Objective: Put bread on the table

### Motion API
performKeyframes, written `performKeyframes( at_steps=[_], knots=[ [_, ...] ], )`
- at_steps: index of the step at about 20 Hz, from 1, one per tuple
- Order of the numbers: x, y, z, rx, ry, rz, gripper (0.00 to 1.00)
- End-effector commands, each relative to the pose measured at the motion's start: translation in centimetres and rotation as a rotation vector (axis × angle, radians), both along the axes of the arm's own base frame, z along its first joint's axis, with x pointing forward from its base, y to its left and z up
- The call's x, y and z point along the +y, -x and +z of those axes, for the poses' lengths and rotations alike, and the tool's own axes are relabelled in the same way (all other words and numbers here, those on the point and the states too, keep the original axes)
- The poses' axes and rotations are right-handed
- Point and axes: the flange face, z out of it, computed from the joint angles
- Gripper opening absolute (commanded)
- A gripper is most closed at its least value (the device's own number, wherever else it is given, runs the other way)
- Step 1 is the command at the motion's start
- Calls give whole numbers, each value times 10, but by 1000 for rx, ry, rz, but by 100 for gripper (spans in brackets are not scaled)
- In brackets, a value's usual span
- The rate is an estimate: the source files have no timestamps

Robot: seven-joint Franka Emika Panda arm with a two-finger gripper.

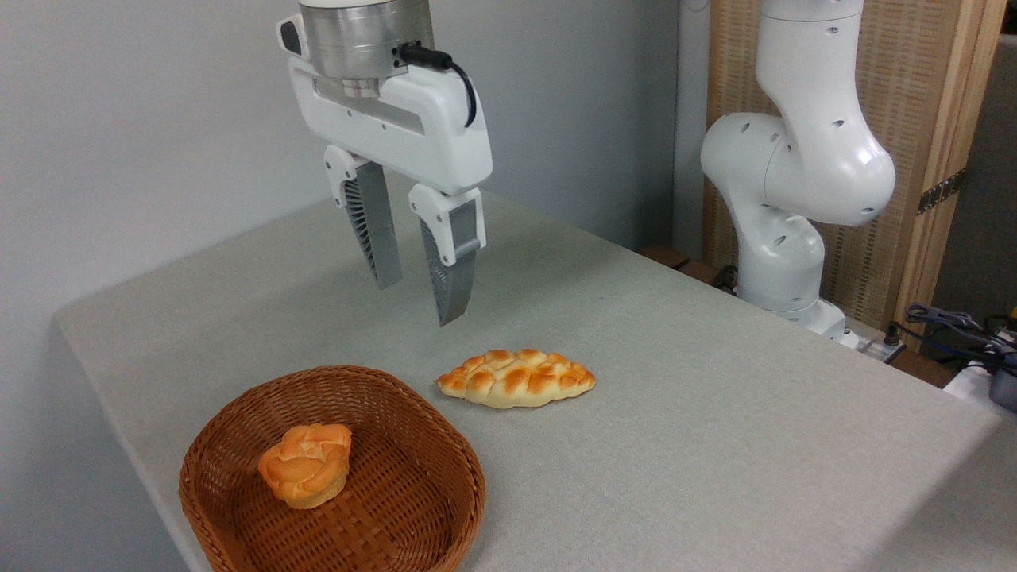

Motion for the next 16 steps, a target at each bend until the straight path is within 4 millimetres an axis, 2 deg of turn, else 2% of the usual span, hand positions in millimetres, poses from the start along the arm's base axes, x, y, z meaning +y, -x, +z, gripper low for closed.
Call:
performKeyframes(
  at_steps=[1, 2, 4, 8, 10, 14, 16],
  knots=[
    [-13, -20, -14, -44, 18, -39, 100],
    [-17, -26, -23, -48, 18, -43, 100],
    [-39, -39, -48, -42, 19, -81, 100],
    [-61, -63, -84, -78, 26, -133, 100],
    [-74, -73, -107, -88, 27, -221, 100],
    [-78, -82, -141, -95, 22, -354, 100],
    [-77, -83, -149, -106, 15, -405, 100]
  ],
)
